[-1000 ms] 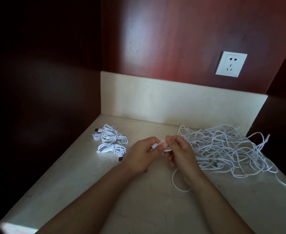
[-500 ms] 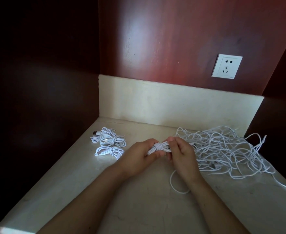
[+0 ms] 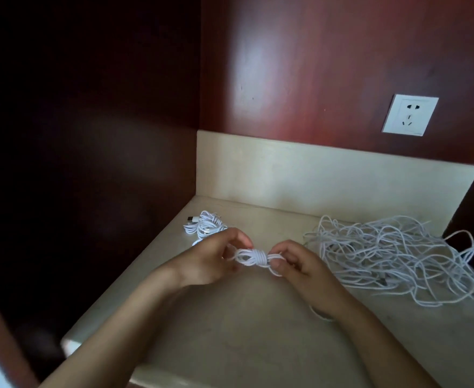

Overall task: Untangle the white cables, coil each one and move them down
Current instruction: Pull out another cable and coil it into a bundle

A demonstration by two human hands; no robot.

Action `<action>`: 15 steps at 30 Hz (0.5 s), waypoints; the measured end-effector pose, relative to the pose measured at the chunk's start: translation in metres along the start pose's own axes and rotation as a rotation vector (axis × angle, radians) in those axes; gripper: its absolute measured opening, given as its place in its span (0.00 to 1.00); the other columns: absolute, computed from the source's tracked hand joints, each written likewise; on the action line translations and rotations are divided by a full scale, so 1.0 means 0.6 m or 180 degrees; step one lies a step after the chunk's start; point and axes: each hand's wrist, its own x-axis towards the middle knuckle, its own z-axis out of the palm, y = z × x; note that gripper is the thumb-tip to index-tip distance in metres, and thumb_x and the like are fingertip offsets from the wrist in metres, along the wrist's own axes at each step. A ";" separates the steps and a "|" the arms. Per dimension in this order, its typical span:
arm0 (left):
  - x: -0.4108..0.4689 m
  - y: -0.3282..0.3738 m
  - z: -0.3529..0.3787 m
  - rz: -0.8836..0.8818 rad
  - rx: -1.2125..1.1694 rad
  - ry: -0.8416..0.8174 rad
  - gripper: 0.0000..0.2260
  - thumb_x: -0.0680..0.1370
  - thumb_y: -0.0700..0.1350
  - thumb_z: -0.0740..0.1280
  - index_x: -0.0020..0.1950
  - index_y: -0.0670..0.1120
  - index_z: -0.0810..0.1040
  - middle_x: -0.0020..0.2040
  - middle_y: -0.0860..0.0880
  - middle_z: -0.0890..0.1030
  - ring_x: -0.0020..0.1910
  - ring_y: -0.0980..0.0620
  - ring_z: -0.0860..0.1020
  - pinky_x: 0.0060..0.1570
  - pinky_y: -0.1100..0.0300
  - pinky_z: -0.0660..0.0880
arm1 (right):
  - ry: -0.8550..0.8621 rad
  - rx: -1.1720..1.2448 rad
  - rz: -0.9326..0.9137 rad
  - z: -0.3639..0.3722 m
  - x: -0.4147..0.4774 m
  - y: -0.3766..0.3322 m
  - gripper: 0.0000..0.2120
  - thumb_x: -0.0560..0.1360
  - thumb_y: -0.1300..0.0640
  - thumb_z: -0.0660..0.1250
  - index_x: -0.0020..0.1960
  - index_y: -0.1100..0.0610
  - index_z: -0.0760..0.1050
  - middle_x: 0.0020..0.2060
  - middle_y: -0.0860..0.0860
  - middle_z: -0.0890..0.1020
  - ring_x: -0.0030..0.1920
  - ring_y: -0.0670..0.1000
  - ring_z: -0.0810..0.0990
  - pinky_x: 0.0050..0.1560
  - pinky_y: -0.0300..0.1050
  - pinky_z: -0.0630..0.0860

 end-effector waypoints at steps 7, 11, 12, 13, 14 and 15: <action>-0.056 -0.059 -0.040 0.0408 0.1004 0.0437 0.12 0.70 0.41 0.66 0.48 0.56 0.80 0.45 0.56 0.79 0.45 0.58 0.78 0.44 0.59 0.75 | -0.0226 -0.2185 -0.0806 0.058 0.014 -0.028 0.11 0.75 0.44 0.60 0.50 0.47 0.77 0.38 0.45 0.79 0.40 0.45 0.74 0.40 0.46 0.70; -0.074 -0.068 -0.065 0.0246 0.1428 0.0523 0.14 0.70 0.47 0.68 0.52 0.62 0.79 0.44 0.57 0.77 0.45 0.62 0.76 0.45 0.61 0.74 | -0.0038 -0.2668 -0.1394 0.087 0.029 -0.013 0.11 0.74 0.48 0.61 0.46 0.50 0.80 0.39 0.48 0.83 0.39 0.54 0.80 0.34 0.47 0.77; -0.075 -0.070 -0.068 0.0240 0.1558 0.0619 0.14 0.70 0.48 0.68 0.53 0.63 0.79 0.44 0.55 0.78 0.45 0.59 0.78 0.46 0.60 0.74 | 0.0003 -0.2834 -0.1495 0.094 0.034 -0.012 0.09 0.73 0.50 0.62 0.45 0.52 0.80 0.38 0.48 0.83 0.38 0.54 0.80 0.32 0.46 0.77; -0.075 -0.072 -0.070 0.0247 0.1704 0.0694 0.13 0.70 0.49 0.68 0.53 0.63 0.80 0.44 0.54 0.79 0.46 0.57 0.79 0.46 0.61 0.74 | 0.0034 -0.3008 -0.1568 0.100 0.040 -0.012 0.07 0.71 0.52 0.65 0.43 0.52 0.80 0.38 0.48 0.83 0.37 0.54 0.80 0.31 0.45 0.76; -0.074 -0.074 -0.070 0.0278 0.1862 0.0746 0.12 0.70 0.49 0.69 0.51 0.61 0.81 0.43 0.54 0.81 0.46 0.55 0.80 0.45 0.62 0.73 | 0.0053 -0.3153 -0.1629 0.105 0.046 -0.011 0.05 0.68 0.54 0.68 0.42 0.53 0.80 0.38 0.48 0.82 0.36 0.54 0.80 0.30 0.44 0.76; -0.073 -0.075 -0.070 0.0280 0.1985 0.0802 0.11 0.70 0.48 0.70 0.50 0.60 0.82 0.42 0.55 0.81 0.46 0.54 0.80 0.44 0.64 0.71 | 0.0039 -0.3282 -0.1627 0.108 0.053 -0.012 0.05 0.65 0.55 0.71 0.41 0.53 0.80 0.38 0.48 0.82 0.35 0.54 0.80 0.29 0.44 0.76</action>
